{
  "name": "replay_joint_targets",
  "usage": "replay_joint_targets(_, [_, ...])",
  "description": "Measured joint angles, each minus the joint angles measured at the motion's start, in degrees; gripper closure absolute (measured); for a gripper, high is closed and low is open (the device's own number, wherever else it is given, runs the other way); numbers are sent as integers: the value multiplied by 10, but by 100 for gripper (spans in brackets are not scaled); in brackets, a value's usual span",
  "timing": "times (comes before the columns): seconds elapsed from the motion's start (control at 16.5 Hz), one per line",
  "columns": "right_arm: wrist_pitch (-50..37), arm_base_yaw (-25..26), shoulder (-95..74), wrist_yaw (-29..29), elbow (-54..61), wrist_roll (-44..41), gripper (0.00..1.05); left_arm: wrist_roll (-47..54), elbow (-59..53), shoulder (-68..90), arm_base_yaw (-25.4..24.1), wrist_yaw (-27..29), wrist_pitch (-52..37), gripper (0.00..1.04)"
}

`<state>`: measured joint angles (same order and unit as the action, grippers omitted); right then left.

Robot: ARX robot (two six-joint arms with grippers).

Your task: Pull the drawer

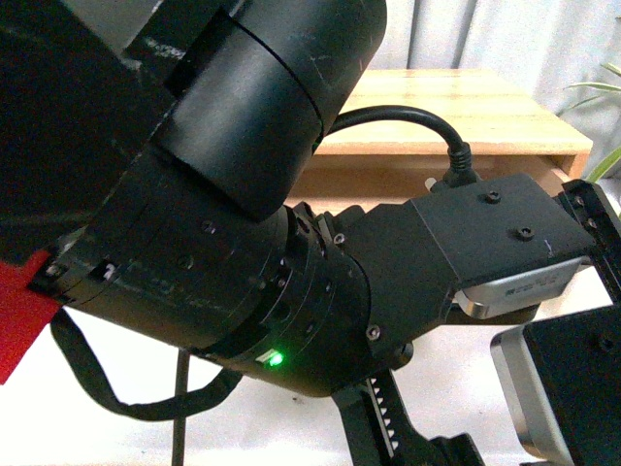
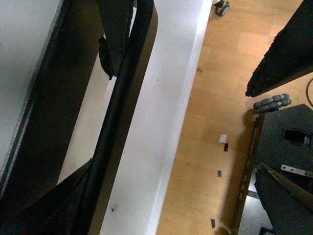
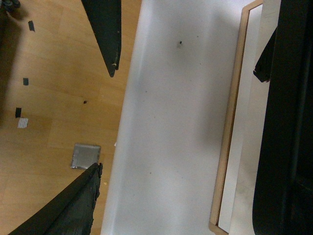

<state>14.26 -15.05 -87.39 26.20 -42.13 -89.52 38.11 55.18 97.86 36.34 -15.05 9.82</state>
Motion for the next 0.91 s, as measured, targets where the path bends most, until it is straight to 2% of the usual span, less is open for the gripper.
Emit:
replay_joint_targets(0.61, [-32,-2,14,-13,16,10,6,-44,-24,-24,6,-5,-23,7])
replay_joint_targets(0.91, [-55,8,24,-41,13,10,6,-69,-24,-42,0,-6,-18,7])
